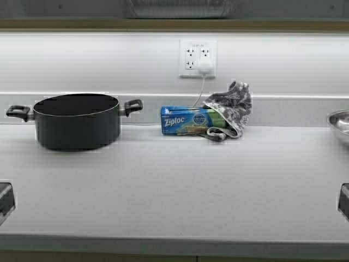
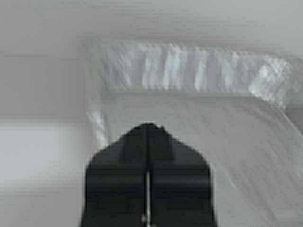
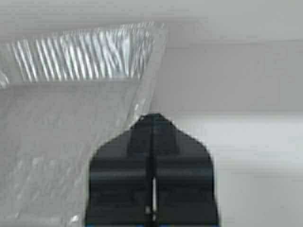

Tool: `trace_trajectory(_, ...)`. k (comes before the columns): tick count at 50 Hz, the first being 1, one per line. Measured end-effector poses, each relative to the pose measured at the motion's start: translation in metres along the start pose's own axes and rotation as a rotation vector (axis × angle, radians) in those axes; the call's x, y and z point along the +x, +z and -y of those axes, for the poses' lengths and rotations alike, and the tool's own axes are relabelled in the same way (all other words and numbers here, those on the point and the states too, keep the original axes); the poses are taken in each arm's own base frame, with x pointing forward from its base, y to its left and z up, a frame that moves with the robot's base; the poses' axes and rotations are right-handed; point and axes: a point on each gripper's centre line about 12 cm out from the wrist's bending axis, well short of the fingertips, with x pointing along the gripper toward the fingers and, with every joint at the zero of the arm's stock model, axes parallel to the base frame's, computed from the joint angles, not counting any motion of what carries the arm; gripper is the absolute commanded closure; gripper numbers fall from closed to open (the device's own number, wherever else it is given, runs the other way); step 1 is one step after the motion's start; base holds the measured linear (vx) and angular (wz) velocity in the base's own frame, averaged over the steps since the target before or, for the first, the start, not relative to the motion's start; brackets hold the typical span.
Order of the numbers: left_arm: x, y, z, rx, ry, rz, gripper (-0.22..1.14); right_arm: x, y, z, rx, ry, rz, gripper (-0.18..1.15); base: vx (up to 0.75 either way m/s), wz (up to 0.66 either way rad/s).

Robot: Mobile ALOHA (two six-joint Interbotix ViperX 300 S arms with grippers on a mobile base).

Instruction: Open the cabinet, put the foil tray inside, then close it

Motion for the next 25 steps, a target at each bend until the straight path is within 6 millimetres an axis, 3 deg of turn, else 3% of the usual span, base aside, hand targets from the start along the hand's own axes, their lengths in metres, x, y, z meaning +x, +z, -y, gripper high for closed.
trace_trajectory(12,-0.018,-0.019,-0.007,-0.009,0.02,-0.044,0.87,-0.011,-0.015,0.003,0.038,-0.034,-0.037,0.9,-0.04,-0.01)
trace_trajectory(25,-0.024,-0.036,-0.01,0.006,0.026,-0.081,0.87,-0.026,-0.02,0.004,0.021,-0.047,-0.045,0.9,-0.13,-0.01)
